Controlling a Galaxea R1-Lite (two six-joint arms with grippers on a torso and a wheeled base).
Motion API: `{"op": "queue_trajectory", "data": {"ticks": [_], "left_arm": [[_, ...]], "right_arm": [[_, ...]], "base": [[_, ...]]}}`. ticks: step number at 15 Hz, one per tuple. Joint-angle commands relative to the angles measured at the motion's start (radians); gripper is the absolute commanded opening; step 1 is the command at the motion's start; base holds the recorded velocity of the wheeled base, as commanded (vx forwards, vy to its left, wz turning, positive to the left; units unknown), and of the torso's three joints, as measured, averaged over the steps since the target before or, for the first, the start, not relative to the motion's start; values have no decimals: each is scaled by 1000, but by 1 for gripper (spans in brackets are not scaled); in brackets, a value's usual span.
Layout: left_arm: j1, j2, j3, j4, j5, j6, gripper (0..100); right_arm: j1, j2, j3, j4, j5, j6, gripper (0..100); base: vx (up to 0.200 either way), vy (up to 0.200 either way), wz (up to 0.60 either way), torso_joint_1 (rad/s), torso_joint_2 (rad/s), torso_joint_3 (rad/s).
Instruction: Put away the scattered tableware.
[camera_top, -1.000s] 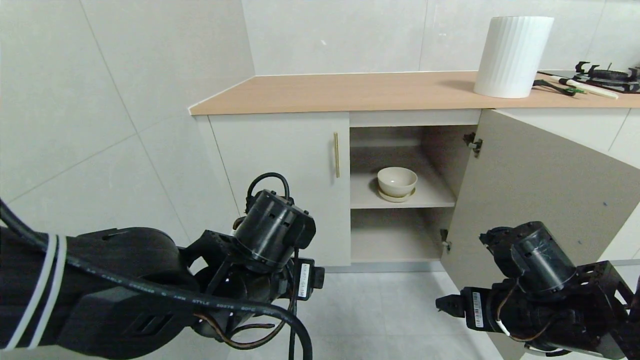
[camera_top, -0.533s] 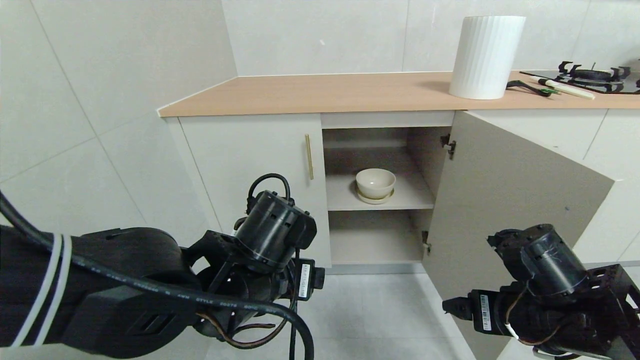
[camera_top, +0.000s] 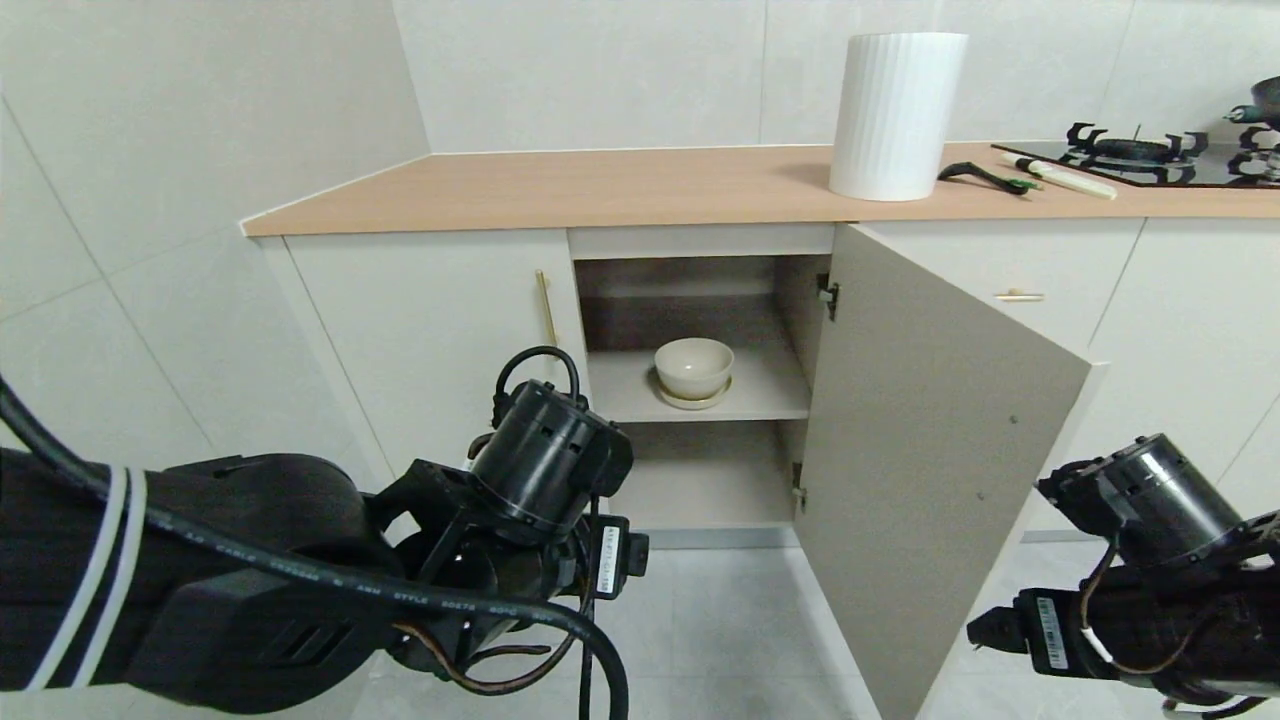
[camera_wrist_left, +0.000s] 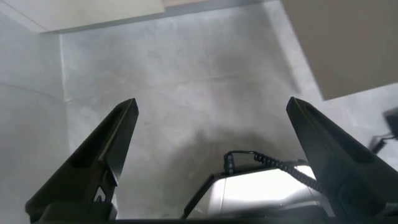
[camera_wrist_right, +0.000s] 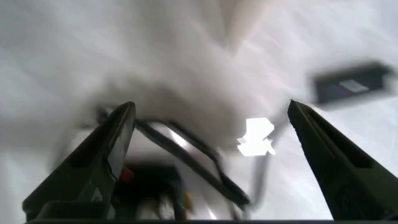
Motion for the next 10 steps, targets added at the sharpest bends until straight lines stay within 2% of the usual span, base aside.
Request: {"op": "queue_trajectory", "data": {"ticks": [1, 2, 5, 7, 10], "left_arm": [[4, 0, 0, -1, 0, 0, 100], [4, -1, 0, -1, 0, 0, 100], [6, -3, 0, 0, 0, -2, 100], [4, -4, 0, -1, 0, -2, 100], [6, -4, -1, -1, 0, -2, 100]], "right_arm": [[-98, -48, -86, 104, 2, -23, 100], [-160, -44, -117, 135, 0, -32, 100], [-342, -6, -166, 112, 0, -104, 100], [-411, 48, -179, 32, 2, -109, 100], [-445, 137, -181, -100, 5, -107, 100]], "base": [[0, 0, 0, 0, 0, 0], [0, 0, 0, 0, 0, 0], [0, 0, 0, 0, 0, 0], [0, 0, 0, 0, 0, 0], [0, 0, 0, 0, 0, 0]]}}
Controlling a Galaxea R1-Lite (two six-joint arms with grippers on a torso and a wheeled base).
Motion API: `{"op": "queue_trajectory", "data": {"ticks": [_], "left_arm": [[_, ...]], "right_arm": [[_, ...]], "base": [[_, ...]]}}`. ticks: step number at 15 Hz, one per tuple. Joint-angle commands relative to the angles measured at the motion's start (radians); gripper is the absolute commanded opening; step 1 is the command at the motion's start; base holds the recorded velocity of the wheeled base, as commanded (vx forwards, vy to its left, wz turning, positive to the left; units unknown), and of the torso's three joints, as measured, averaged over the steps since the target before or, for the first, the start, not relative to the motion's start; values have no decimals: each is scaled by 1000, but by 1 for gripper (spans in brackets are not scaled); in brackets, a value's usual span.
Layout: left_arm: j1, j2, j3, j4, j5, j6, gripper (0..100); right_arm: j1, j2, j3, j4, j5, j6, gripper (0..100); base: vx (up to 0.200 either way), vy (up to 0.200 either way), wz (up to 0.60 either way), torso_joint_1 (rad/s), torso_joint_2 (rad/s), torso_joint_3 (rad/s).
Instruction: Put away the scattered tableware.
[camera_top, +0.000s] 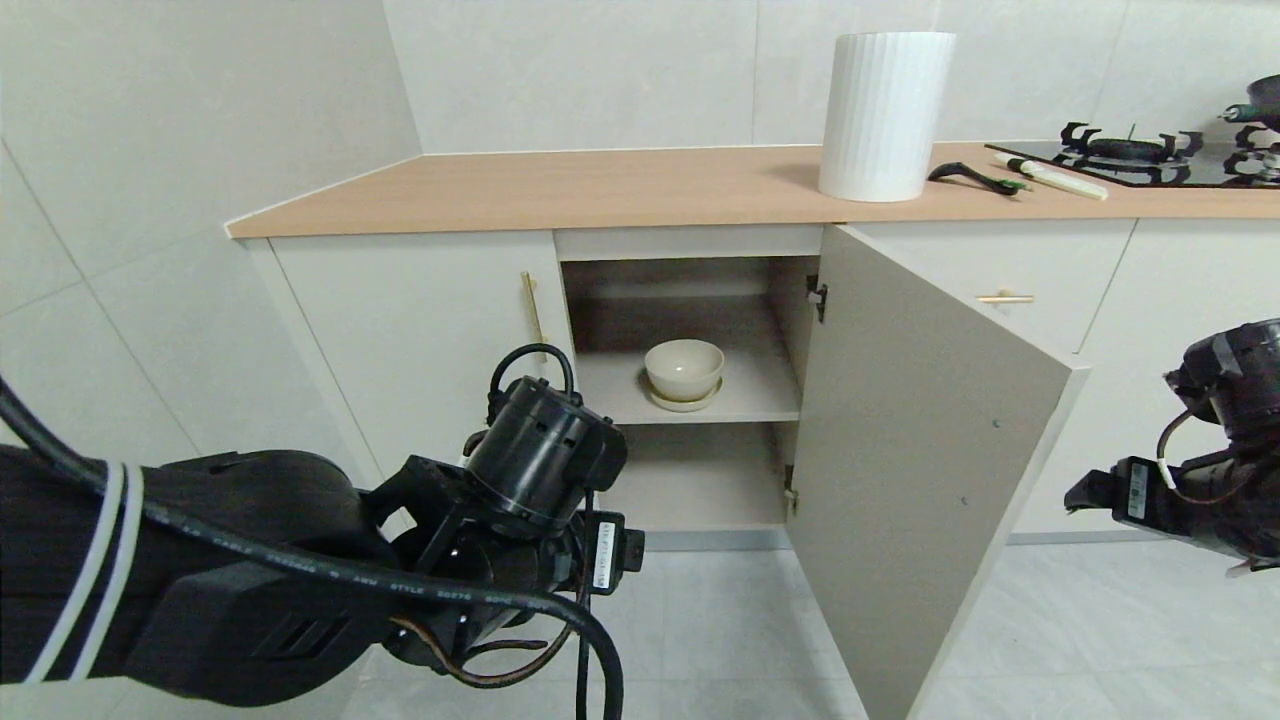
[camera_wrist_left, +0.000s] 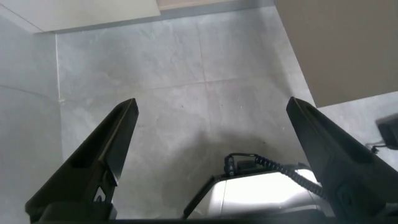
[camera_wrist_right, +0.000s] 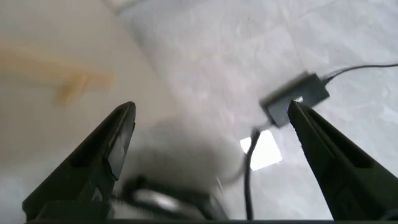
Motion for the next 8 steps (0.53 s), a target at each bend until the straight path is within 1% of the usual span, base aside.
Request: {"op": "queue_trajectory", "data": {"ticks": [1, 2, 4, 6, 8], "left_arm": [[1, -1, -2, -2, 0, 0, 100], [1, -1, 0, -14, 0, 0, 100], [2, -1, 1, -28, 0, 0, 100], [4, -1, 1, -28, 0, 0, 100], [8, -3, 3, -28, 0, 1, 100]], "right_arm": [[-21, 109, -2, -88, 4, 1, 100], [-21, 134, -2, -137, 5, 1, 100], [-18, 161, -7, -192, 10, 2, 100], [11, 166, -9, -229, 43, 2, 100], [43, 161, -12, -239, 56, 2, 100]], "base": [[0, 0, 0, 0, 0, 0], [0, 0, 0, 0, 0, 0], [0, 0, 0, 0, 0, 0], [0, 0, 0, 0, 0, 0], [0, 0, 0, 0, 0, 0]]}}
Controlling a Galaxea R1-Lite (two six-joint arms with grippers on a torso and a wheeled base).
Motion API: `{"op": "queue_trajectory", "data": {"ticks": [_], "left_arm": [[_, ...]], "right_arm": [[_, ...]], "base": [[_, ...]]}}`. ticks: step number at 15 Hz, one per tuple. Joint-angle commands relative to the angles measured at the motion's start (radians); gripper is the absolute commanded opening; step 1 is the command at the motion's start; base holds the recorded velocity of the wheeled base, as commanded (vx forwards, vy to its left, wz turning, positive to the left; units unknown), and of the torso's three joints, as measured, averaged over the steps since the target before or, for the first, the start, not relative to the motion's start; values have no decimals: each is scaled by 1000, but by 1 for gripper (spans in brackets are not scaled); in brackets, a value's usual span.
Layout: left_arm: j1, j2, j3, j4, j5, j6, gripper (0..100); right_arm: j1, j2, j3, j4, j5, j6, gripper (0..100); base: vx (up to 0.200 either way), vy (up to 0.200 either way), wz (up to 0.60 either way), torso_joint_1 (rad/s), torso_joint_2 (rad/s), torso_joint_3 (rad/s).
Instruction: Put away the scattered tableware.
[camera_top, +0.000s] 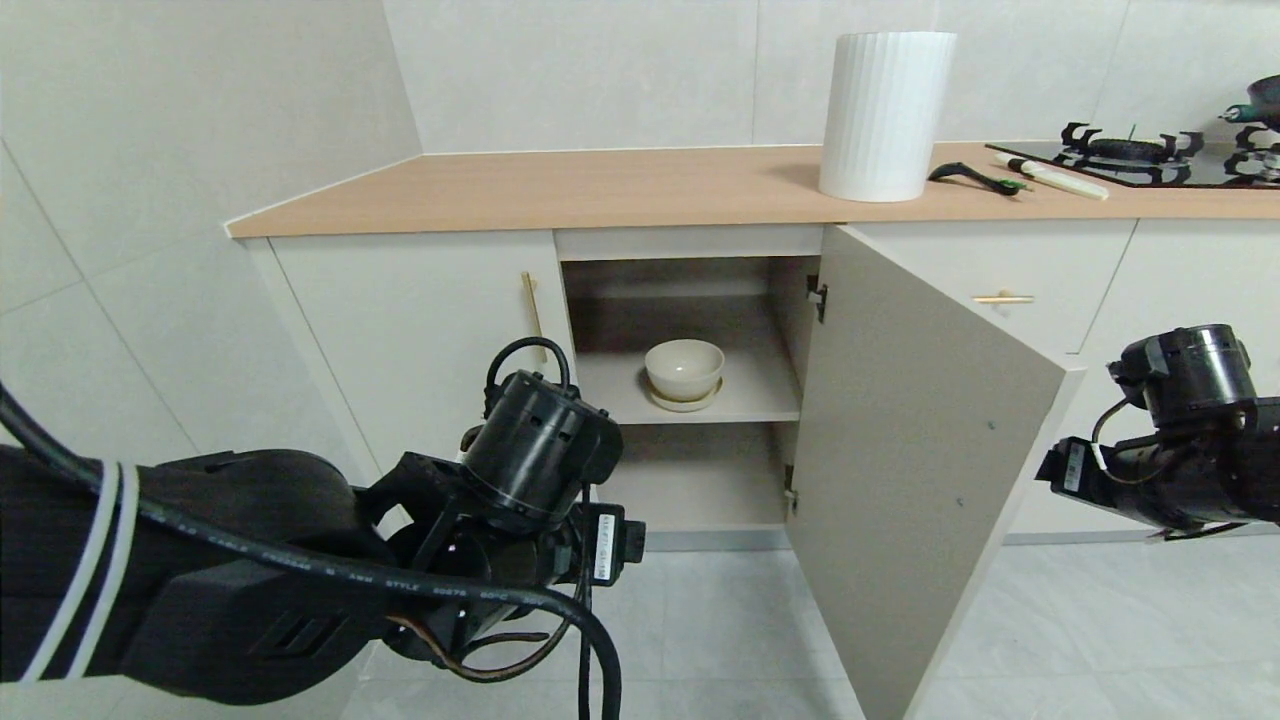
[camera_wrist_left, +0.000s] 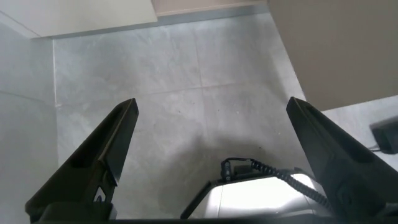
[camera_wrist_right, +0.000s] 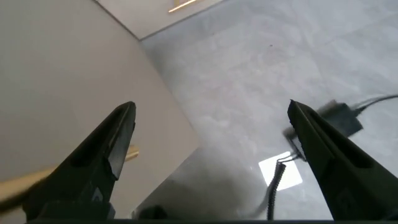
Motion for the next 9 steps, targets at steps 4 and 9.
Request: {"op": "queue_trajectory", "data": {"ticks": [4, 9], "left_arm": [[3, -6, 1, 2, 0, 5, 100], [28, -23, 29, 5, 26, 74, 100]], "right_arm": [[182, 21, -55, -4, 2, 6, 100], [383, 126, -202, -3, -1, 22, 100]], "base": [[0, 0, 0, 0, 0, 0], [0, 0, 0, 0, 0, 0]]}}
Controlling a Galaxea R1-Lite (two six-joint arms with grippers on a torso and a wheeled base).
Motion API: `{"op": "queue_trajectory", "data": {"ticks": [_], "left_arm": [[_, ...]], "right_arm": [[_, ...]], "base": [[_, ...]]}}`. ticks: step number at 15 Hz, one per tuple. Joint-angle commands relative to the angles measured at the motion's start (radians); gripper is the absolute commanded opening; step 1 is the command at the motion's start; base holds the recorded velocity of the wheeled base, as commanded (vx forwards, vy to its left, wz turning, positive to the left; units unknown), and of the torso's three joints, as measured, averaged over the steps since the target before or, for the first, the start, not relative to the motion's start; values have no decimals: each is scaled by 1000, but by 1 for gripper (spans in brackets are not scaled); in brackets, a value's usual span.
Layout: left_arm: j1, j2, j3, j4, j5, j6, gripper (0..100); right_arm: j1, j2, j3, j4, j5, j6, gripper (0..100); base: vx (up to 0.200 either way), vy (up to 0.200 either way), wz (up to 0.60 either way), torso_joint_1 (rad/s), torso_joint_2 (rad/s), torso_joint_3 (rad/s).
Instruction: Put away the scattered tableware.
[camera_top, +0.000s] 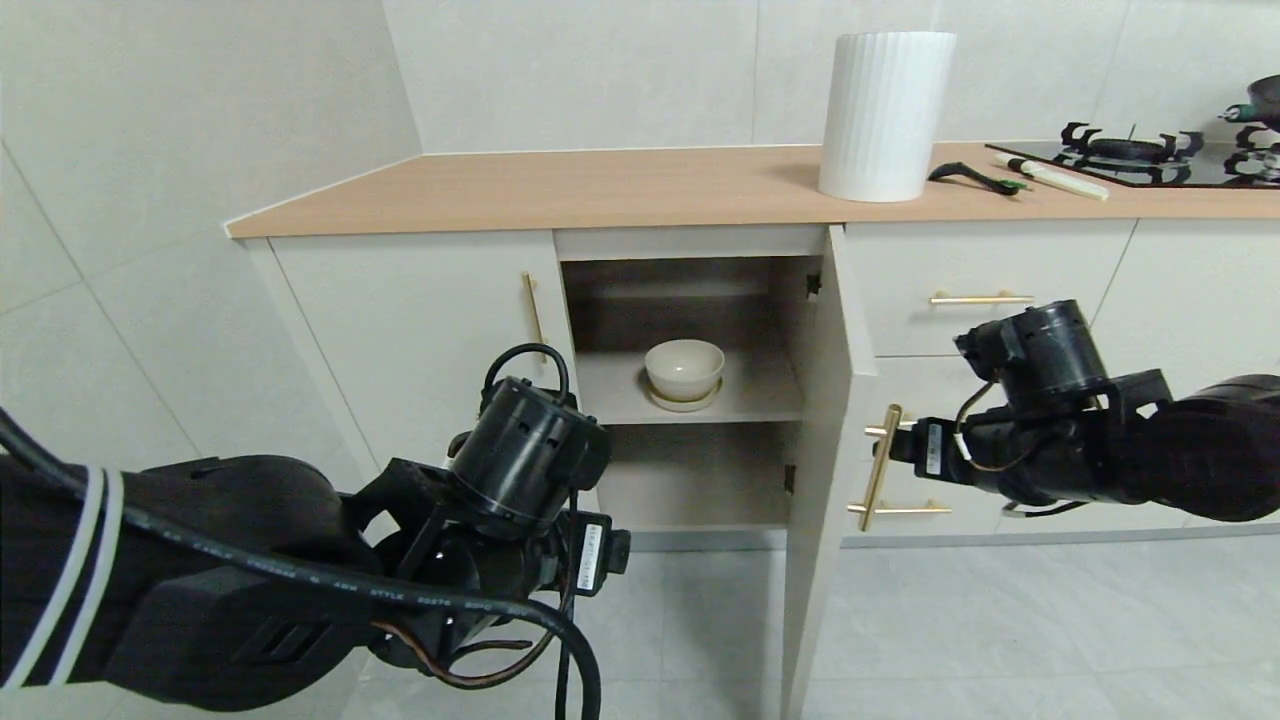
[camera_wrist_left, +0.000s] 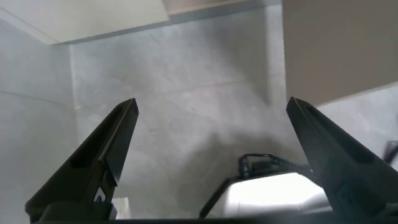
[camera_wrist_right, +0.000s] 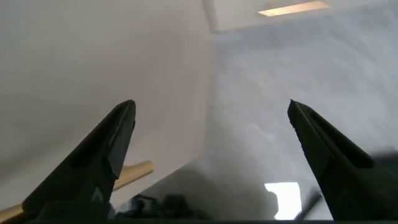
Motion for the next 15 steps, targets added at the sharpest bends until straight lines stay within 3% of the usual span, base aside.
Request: {"op": "queue_trajectory", "data": {"ticks": [1, 4, 6, 7, 12, 15], "left_arm": [[23, -8, -2, -3, 10, 0, 100], [41, -10, -4, -5, 59, 1, 100], [41, -23, -4, -5, 59, 1, 100], [40, -33, -2, -5, 61, 6, 100], [48, -34, -8, -5, 84, 7, 100], [68, -40, -21, -3, 112, 7, 100]], "right_arm": [[70, 85, -80, 0, -1, 3, 100], [90, 176, -176, 2, 2, 1, 100], [90, 214, -227, 4, 2, 1, 100], [90, 279, -313, 11, 2, 1, 100], [93, 368, -363, 5, 4, 18, 100], [94, 395, -385, 4, 9, 44, 100]], "base": [[0, 0, 0, 0, 0, 0], [0, 0, 0, 0, 0, 0], [0, 0, 0, 0, 0, 0], [0, 0, 0, 0, 0, 0], [0, 0, 0, 0, 0, 0], [200, 0, 0, 2, 1, 2]]}}
